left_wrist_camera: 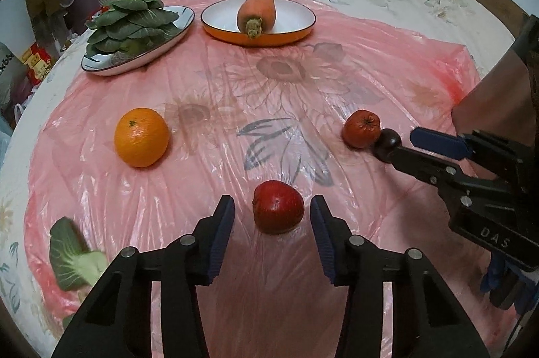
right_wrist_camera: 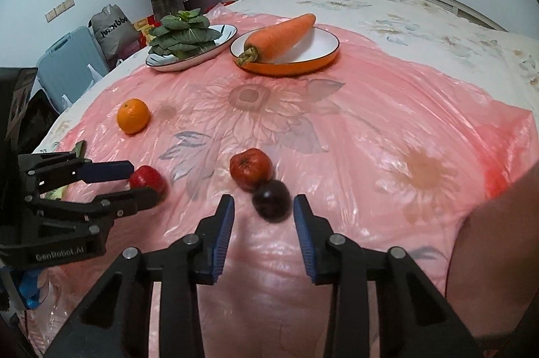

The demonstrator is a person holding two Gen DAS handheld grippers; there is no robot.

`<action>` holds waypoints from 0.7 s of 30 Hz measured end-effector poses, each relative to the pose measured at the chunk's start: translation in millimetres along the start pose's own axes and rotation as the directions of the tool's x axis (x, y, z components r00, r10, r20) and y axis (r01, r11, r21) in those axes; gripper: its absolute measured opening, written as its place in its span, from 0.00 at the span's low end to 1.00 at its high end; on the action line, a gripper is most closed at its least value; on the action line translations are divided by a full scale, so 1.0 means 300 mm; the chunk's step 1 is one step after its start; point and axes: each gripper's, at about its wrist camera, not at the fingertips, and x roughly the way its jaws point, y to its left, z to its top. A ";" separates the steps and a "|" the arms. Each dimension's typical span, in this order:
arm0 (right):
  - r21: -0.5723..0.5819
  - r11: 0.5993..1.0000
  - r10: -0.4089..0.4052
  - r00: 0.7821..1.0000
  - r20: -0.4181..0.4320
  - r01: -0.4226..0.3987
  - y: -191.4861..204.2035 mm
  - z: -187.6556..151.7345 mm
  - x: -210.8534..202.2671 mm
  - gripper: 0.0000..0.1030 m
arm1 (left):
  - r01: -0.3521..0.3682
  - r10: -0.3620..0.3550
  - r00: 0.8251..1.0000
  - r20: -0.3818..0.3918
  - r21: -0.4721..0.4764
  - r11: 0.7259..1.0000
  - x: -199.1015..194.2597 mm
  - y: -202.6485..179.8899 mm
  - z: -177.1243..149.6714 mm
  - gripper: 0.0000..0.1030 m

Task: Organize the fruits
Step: 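Grasp a red apple with the left gripper while the right gripper grasps a dark plum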

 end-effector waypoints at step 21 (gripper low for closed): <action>-0.020 0.999 -0.033 0.996 -0.079 0.031 -0.010 0.007 0.104 0.21 | 0.025 -0.025 0.999 -0.048 -0.003 1.000 0.056 0.005 0.011 0.27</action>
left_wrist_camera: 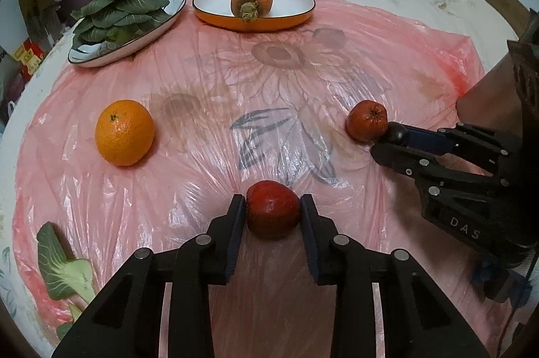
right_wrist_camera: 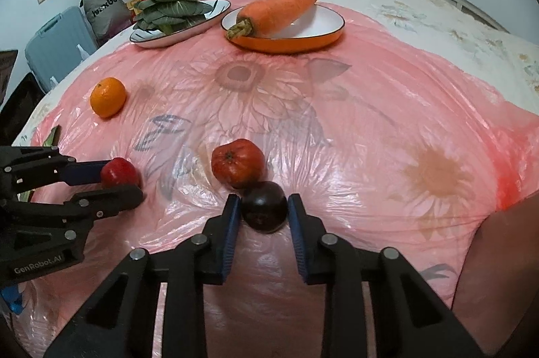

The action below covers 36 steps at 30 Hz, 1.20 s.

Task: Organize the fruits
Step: 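Grasp a red apple with the left gripper while the right gripper grasps a dark plum, then carry the red apple and the dark plum over to the green tray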

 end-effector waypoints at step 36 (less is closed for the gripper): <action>0.131 0.983 0.115 0.985 0.126 -0.132 0.081 -0.321 -0.515 0.16 | 0.121 -0.117 0.989 0.089 -0.030 0.992 -0.356 -0.106 -0.183 0.27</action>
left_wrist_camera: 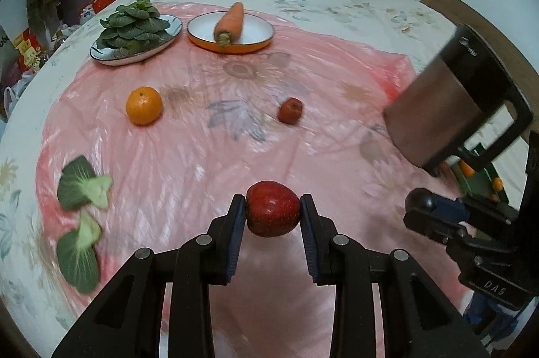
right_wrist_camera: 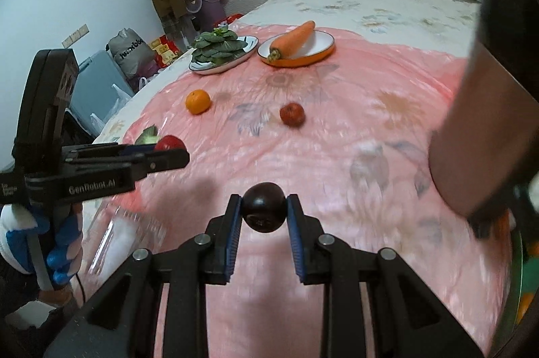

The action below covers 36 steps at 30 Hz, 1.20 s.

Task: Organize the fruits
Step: 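Carry the red apple and the dark plum over to the green tray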

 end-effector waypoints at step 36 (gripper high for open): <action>0.411 0.865 -0.367 0.922 0.127 0.288 -0.766 -0.617 -0.772 0.16 | 0.277 -0.227 0.959 -0.170 0.384 0.881 0.042 -1.079 -0.264 0.27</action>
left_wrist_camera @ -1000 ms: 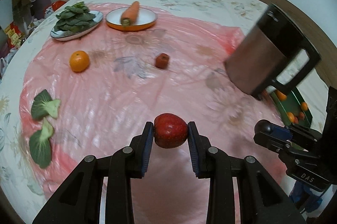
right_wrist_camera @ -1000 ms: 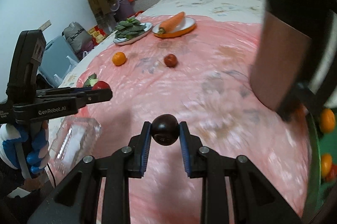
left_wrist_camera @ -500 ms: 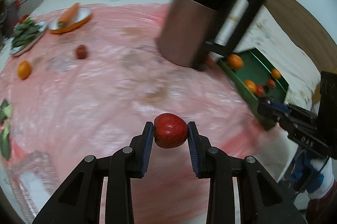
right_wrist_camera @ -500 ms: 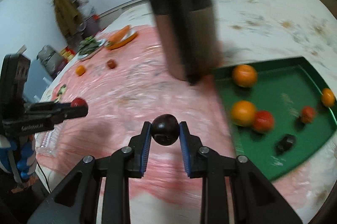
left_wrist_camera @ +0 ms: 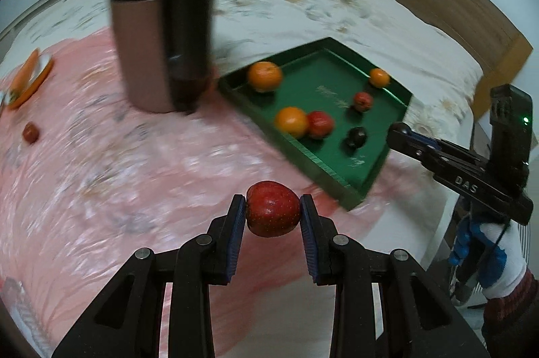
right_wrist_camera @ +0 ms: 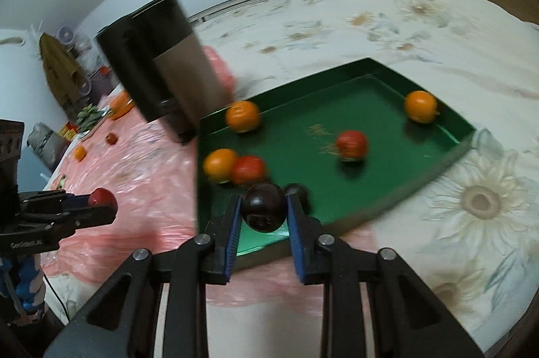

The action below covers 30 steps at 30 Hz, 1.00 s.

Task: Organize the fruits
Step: 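Carry the red apple and the dark plum over to the green tray, then open the left gripper over the tray while the right gripper releases the plum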

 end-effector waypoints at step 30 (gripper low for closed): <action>-0.039 0.962 -0.269 0.962 0.045 0.271 -0.312 0.157 0.236 0.16 | -0.074 0.078 0.997 -0.007 0.232 0.970 0.372 -0.285 0.094 0.27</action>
